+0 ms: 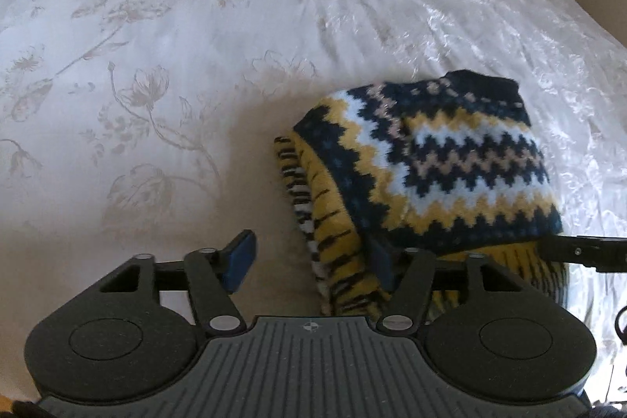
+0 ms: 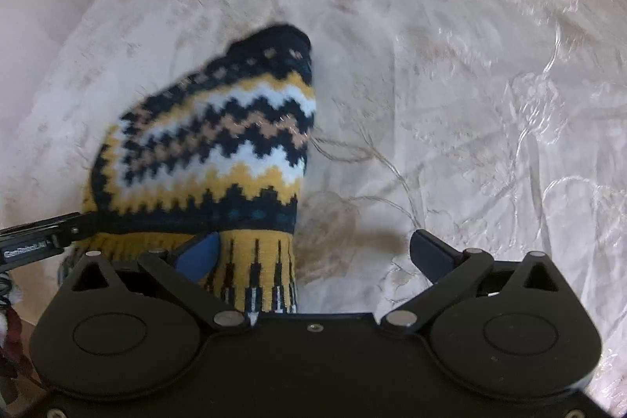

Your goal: Fold small clothes

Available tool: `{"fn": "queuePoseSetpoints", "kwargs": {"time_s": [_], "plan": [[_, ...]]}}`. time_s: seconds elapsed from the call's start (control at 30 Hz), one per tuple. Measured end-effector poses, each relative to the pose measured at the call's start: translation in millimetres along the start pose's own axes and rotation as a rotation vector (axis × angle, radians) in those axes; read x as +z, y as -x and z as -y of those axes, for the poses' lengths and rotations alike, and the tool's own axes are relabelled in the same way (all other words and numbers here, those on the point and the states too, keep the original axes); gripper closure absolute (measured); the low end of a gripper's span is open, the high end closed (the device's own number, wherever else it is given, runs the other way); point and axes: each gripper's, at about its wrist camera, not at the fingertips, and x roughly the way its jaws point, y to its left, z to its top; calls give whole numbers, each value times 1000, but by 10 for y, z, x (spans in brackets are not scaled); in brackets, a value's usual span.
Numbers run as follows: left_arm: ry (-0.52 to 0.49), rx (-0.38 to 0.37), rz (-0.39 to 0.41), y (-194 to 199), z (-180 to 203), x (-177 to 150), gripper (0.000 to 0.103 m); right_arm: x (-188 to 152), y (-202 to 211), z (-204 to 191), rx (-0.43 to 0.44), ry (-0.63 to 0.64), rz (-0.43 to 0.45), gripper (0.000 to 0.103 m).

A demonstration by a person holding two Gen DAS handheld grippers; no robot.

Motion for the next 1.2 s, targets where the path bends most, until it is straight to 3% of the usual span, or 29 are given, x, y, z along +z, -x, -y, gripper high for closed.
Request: {"fn": "queuePoseSetpoints", "kwargs": {"time_s": [0.3,0.8,1.0,1.2], "plan": [[-11,-43,-52,-198,-116,61,23,26,-228,66,-18,-35,-39,0],[-53,-30,-40,-392,-154,68,0,29,-321,-71,-88,-55,-14,0],[-23,-28,-8,-247,-199,22,0,-12,-253,-48,-67,-50,15,0],[-2,37,79,76,-153,-247,1,-178,-49,-36,-42,-21,63,0]]}}
